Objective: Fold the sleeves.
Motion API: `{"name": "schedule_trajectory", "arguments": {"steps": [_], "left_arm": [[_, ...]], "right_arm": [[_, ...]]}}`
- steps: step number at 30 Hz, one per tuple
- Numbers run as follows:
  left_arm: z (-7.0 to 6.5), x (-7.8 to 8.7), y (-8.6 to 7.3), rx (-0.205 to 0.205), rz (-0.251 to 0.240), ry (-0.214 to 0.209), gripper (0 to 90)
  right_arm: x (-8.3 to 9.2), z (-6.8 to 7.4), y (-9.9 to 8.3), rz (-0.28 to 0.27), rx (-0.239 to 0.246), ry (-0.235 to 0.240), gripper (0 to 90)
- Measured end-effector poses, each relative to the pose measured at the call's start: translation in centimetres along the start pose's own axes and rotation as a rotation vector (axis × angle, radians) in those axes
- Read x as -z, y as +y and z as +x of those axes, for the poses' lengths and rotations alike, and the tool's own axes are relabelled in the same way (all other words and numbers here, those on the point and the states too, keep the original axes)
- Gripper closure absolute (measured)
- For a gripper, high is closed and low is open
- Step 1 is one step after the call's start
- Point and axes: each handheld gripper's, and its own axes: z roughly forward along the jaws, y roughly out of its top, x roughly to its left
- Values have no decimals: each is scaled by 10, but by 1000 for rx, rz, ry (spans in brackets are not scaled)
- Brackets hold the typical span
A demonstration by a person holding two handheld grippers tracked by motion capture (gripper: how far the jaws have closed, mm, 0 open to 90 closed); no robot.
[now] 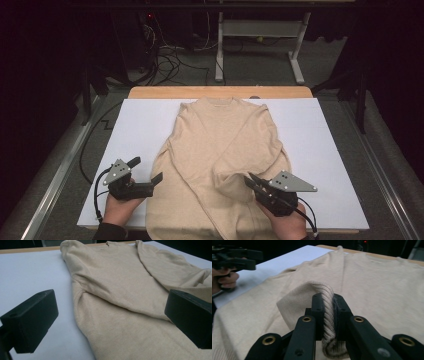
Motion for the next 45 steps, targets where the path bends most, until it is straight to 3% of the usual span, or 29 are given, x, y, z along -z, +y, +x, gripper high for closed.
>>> {"name": "schedule_trajectory", "arguments": {"steps": [6,13,21,35,45], "left_arm": [[1,-1,0,-2,3,0,0],[2,0,-1,8,2,-2,0],[2,-1,-1,8,4,-4,0],[2,-1,-1,8,2,-7,0],[2,-1,-1,9,3,-7,0]], "right_arm": [[-7,16,2,5,26,42,824],[-16,23,2,8,19,75,824],[-21,38,2,15,48,113,824],[-14,52,14,-27,66,145,823],[-22,66,5,19,73,194,816]]}}
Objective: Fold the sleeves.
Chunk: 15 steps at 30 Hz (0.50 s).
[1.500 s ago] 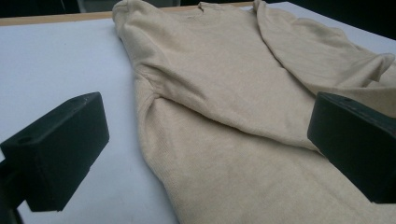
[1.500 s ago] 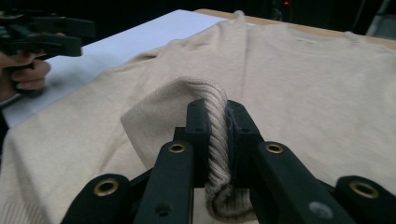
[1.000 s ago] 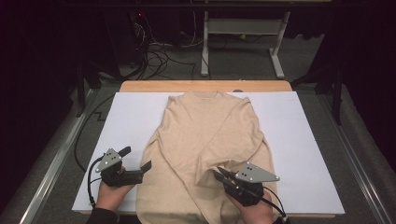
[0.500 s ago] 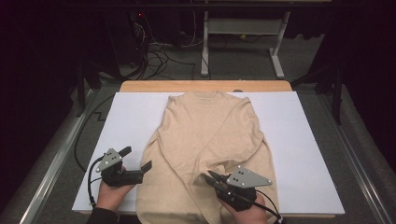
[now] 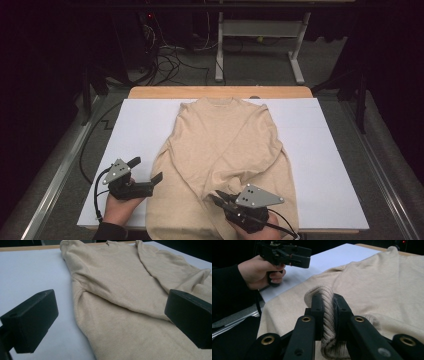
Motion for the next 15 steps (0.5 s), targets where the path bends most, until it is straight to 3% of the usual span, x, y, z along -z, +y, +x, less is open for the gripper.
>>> {"name": "schedule_trajectory", "arguments": {"steps": [10,15], "left_arm": [[0,0,0,-1,1,0,0],[0,0,0,0,0,0,0]], "right_arm": [[-3,7,-3,4,-21,47,787],[-6,15,-4,5,-10,63,791]]}}
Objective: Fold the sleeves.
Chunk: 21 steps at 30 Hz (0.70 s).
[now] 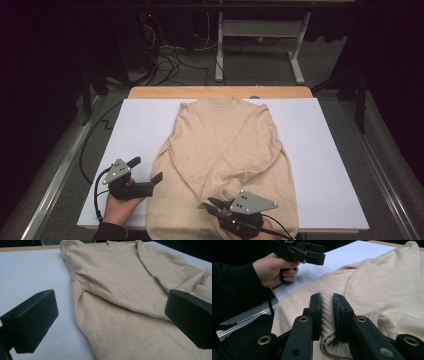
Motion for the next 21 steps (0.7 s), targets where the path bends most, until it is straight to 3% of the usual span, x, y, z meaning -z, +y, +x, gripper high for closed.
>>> {"name": "schedule_trajectory", "arguments": {"steps": [17,21], "left_arm": [[1,1,0,4,-2,0,0],[1,1,0,3,-2,1,0]], "right_arm": [[-16,27,11,14,57,73,796],[-18,29,12,16,63,89,744]]}}
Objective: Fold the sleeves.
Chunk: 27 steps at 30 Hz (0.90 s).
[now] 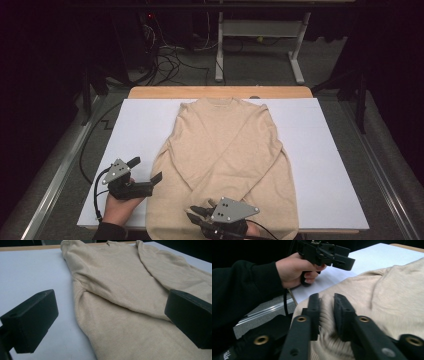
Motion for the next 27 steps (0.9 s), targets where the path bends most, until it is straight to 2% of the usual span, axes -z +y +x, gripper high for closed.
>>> {"name": "schedule_trajectory", "arguments": {"steps": [5,14,21,27], "left_arm": [[0,0,0,-1,1,0,0],[0,0,0,-1,3,1,0],[0,0,0,0,5,2,0],[0,-1,0,0,10,3,0]], "right_arm": [[0,3,3,-10,5,19,665],[2,-2,2,-1,5,-8,607],[5,-11,-5,10,-11,-40,565],[9,-26,-16,32,-32,-78,521]]}}
